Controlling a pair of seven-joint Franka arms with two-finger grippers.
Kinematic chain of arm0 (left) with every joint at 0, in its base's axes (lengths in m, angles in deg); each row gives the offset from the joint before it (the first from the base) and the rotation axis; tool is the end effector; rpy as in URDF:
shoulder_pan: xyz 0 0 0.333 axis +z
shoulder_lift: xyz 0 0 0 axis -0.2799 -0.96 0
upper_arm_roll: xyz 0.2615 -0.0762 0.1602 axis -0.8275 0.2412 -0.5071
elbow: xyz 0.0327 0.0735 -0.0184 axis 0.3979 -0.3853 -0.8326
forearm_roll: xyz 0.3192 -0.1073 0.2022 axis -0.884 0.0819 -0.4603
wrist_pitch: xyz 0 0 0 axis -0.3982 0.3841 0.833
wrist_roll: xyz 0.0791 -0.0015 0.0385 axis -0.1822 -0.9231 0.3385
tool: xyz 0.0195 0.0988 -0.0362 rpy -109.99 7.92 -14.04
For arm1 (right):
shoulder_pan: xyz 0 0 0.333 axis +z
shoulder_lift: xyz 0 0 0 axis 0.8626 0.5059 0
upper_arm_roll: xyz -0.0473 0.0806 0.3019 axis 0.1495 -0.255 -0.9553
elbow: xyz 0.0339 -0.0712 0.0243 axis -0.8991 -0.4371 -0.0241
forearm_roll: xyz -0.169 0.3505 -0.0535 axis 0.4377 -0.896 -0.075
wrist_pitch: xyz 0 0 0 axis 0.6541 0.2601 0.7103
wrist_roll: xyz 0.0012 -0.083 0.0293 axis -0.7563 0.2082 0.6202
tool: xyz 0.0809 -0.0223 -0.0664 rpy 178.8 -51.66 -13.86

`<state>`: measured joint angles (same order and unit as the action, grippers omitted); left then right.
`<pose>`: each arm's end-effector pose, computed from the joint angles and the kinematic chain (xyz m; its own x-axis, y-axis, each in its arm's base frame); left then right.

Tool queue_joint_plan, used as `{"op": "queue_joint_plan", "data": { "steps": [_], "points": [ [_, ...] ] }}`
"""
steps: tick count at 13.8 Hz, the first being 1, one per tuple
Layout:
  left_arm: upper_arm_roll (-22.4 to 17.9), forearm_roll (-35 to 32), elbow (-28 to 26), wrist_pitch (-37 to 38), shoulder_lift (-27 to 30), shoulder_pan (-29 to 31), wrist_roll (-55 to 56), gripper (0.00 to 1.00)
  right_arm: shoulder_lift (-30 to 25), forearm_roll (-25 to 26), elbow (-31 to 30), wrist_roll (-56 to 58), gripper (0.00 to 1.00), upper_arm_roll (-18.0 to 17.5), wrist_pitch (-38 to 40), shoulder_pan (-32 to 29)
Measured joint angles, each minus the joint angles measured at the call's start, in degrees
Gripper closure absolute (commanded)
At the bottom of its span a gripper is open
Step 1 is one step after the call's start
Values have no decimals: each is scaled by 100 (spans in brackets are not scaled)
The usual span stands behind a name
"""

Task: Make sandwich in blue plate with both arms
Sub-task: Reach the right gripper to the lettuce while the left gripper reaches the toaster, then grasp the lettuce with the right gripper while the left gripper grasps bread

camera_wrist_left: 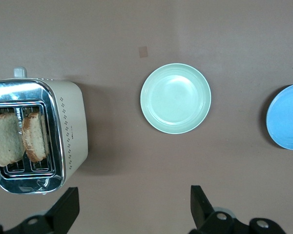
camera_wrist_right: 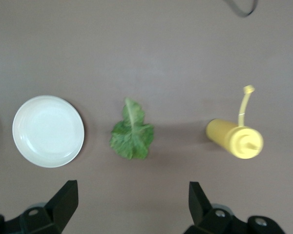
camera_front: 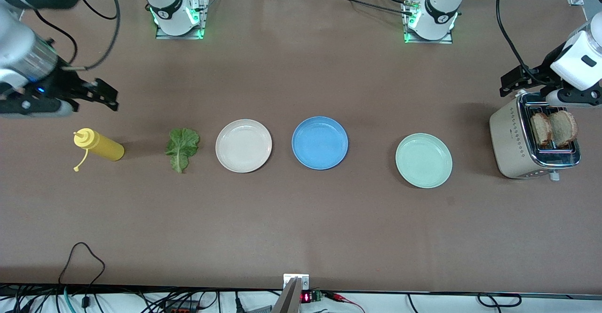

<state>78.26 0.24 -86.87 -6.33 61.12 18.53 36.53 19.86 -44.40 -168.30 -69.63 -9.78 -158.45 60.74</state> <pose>0.5459 -0.0098 0.5860 0.9985 -0.0098 -0.0531 -0.0097 -1.0000 0.0010 0.5751 0.0624 0.5366 0.9991 0.0411 0.0061 0.0411 -0.9991 -0.0108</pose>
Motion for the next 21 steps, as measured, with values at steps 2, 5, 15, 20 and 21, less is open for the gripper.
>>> {"op": "queue_joint_plan", "data": {
  "steps": [2, 5, 15, 20, 21],
  "points": [
    [-1, -1, -4, 9, -17, 0, 0, 0, 312, -32, -143, 2, 0, -7, -138, 79],
    [-9, -2, -13, 46, -263, 6, 4, 0, 840, -33, -222, 337, 0, -8, -440, 107],
    [-102, -1834, 295, -449, -1239, 317, -784, 0, 2051, -33, -1052, 1290, 0, -8, -2714, 230],
    [-111, -1834, -496, -1594, -1340, 938, -1315, 0, 2668, -29, -1125, 1622, 0, -7, -3566, 245],
    [-110, -1834, -643, -1705, -1335, 969, -1315, 0, 2761, -29, -1126, 1667, 0, -7, -3708, 248]
  ]
}}
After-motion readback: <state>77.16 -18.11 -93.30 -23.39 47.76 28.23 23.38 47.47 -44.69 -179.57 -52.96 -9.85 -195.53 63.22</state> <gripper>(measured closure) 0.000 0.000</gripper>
